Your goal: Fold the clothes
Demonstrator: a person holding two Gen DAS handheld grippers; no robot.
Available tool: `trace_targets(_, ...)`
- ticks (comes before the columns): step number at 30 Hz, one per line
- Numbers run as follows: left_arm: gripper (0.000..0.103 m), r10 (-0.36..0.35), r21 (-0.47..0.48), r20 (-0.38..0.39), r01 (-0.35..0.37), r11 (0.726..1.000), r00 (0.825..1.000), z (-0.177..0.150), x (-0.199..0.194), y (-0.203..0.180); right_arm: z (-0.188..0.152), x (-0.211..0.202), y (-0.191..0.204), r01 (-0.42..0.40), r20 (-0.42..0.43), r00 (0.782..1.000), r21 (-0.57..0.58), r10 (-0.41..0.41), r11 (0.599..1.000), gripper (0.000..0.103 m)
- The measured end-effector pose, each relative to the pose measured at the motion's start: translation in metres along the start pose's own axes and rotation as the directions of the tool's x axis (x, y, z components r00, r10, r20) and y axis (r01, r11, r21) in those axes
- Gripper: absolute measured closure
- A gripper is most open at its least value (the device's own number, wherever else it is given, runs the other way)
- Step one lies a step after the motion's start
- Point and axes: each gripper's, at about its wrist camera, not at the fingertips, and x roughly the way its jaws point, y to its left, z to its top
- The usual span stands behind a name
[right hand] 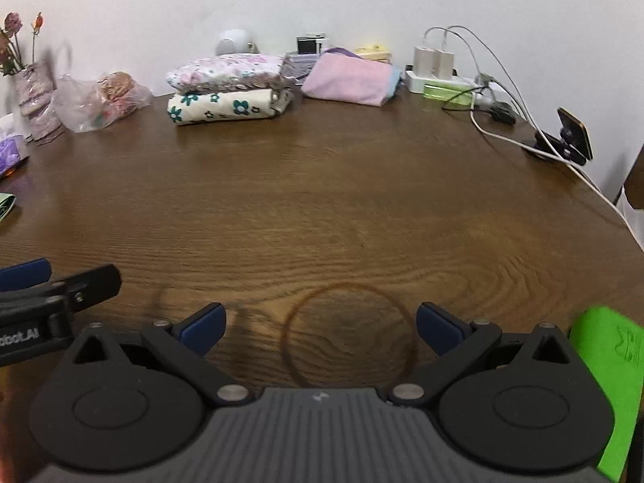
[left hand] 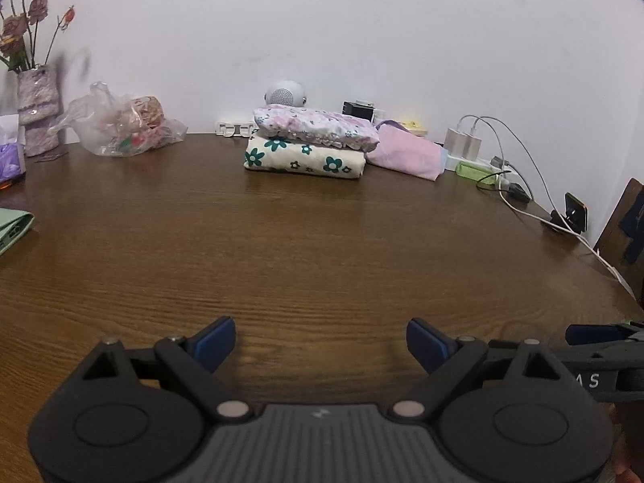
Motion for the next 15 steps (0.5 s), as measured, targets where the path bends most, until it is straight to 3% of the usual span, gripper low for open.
trace_targets(5,0.01,0.004,-0.045,-0.015,-0.005,0.999,1.0,-0.013,0.003,0.009,-0.01,0.005,-0.004,0.006,0.028,1.0,-0.01,-0.006,1.0,0.001)
trace_targets(15,0.0,0.029,0.015,-0.042,-0.029,0.999,0.999,-0.015,0.007,0.0,-0.012,0.008,-0.005,0.032,0.064,0.997,-0.03,-0.03,0.999,0.0)
